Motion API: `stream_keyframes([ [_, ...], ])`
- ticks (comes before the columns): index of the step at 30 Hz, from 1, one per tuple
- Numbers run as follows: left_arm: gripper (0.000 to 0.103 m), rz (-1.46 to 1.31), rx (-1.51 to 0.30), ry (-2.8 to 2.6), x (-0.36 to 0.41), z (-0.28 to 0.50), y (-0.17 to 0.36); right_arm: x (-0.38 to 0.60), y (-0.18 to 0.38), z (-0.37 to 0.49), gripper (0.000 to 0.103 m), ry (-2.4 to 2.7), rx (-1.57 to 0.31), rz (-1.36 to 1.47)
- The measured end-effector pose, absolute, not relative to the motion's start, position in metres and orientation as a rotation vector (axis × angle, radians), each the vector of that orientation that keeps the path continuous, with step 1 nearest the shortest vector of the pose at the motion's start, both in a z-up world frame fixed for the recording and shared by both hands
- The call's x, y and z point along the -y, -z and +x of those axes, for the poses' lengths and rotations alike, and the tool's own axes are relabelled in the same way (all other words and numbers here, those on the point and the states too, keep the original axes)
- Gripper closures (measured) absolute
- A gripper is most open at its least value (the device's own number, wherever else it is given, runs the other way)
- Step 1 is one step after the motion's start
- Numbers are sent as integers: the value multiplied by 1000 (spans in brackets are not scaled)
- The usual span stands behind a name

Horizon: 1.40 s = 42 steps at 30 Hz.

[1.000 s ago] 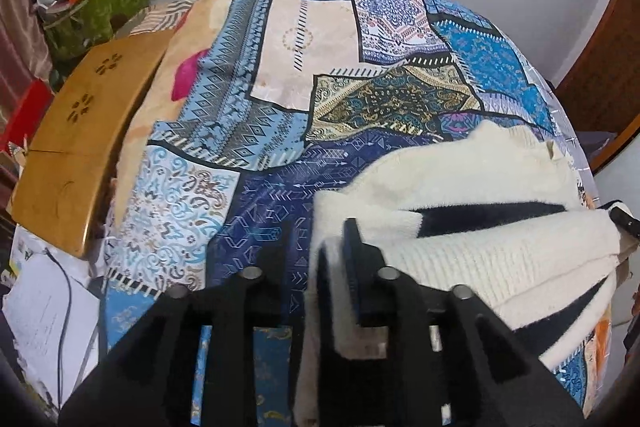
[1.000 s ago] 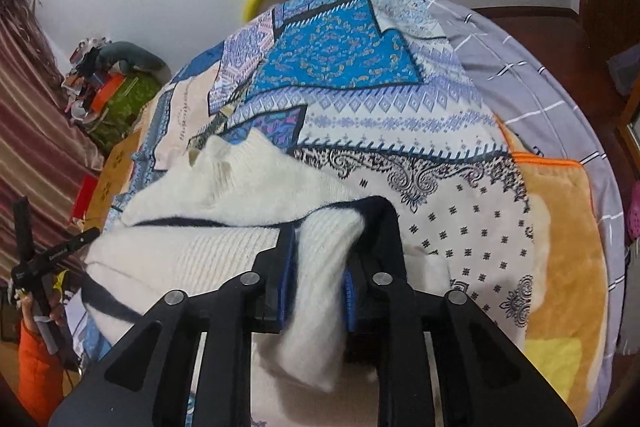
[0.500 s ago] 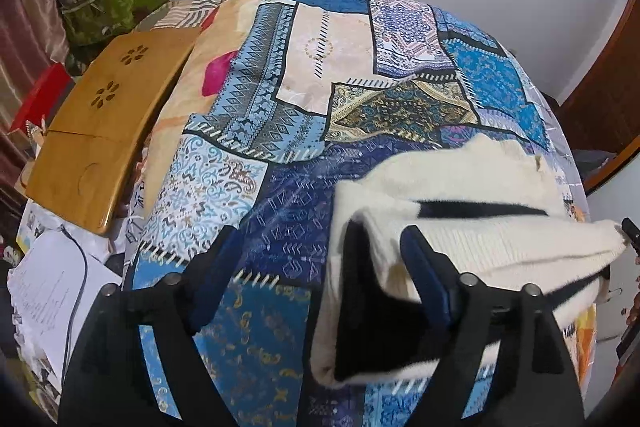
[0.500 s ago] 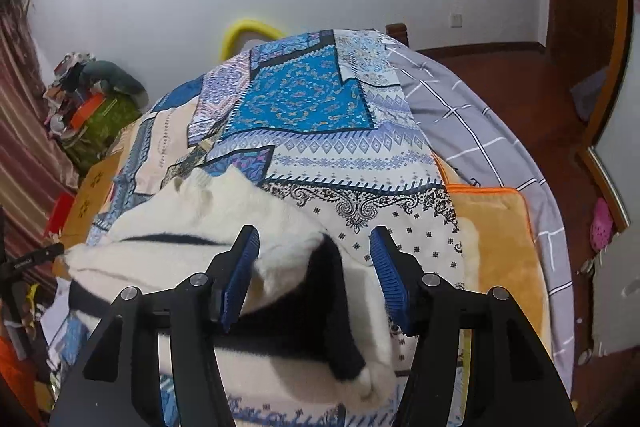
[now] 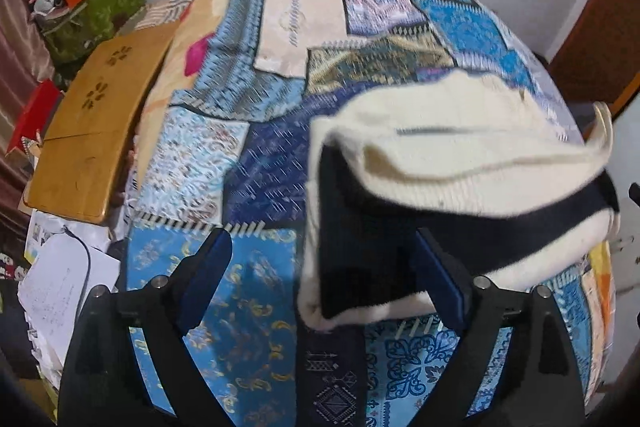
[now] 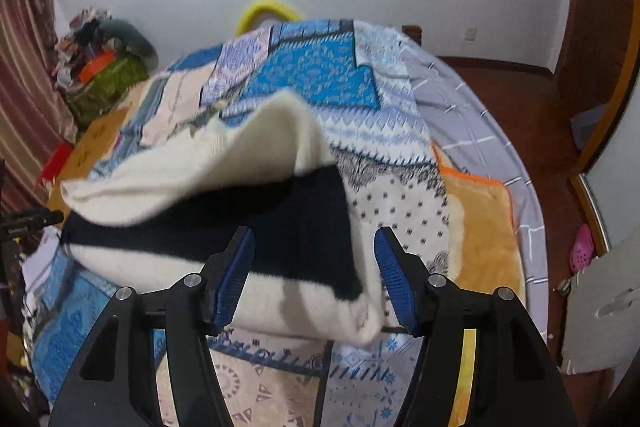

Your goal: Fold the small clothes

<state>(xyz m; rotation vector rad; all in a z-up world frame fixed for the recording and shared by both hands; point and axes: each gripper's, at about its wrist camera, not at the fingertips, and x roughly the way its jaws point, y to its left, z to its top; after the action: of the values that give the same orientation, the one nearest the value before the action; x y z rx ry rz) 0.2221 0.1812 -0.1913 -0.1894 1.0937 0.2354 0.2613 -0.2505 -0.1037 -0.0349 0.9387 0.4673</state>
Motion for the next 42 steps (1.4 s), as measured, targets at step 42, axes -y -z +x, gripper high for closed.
stream_keyframes([
  [42, 7, -258, -991, -372, -220, 213, 180, 269, 116, 269, 43, -390, -948, -1],
])
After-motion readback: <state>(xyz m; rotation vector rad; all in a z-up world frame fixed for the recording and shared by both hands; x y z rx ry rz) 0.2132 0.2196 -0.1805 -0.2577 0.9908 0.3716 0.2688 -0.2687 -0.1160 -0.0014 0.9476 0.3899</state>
